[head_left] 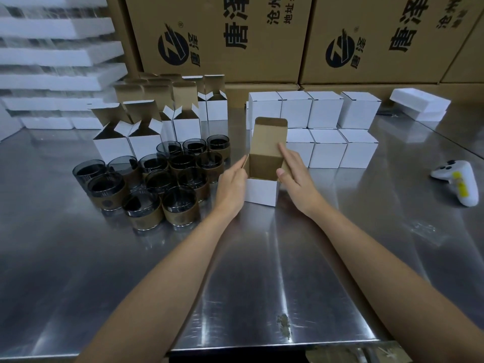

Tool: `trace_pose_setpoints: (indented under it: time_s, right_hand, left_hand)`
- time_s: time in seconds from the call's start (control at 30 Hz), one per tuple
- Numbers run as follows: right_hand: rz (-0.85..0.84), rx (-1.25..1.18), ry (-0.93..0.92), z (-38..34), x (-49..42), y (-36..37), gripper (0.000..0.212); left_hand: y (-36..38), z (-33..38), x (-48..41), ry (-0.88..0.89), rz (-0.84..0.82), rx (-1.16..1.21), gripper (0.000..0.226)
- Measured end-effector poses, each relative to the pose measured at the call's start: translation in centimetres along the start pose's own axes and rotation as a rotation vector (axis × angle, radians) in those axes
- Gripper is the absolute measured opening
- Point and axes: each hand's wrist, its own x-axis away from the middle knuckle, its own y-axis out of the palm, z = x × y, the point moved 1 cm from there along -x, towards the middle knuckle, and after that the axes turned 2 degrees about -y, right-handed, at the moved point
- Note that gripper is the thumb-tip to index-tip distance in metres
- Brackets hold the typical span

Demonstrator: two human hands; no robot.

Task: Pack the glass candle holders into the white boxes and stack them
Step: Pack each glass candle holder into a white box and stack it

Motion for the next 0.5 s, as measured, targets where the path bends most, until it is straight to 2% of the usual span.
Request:
trace_pose_setpoints:
  time_s: [0.13, 0.27, 0.43, 0.5]
  right_hand:
    - [0.004, -0.003, 0.076, 0.3, 0.0, 0.2, 0.058]
    - [-0.020, -0.026, 0.121, 0.0, -0.1, 0.2, 0.052]
    - [-0.032, 0.001, 0.118, -0.5, -0.3, -0.2, 0.047]
    - [0.070, 0.130, 0.049, -1.0, -0.4, -0.7, 0.043]
  left_hand:
    - [0.2, 0.1, 0.3, -0.025, -0.039, 0.096, 0.055]
    - [0.1, 0.2, 0.7, 0.003, -0.087, 0.138, 0.060]
    - [0.0, -0.2, 0.3, 0.112, -0.076, 0.044, 0.050]
    - [0.0, -0.4, 0.1, 0.147, -0.044, -0.001, 0.047]
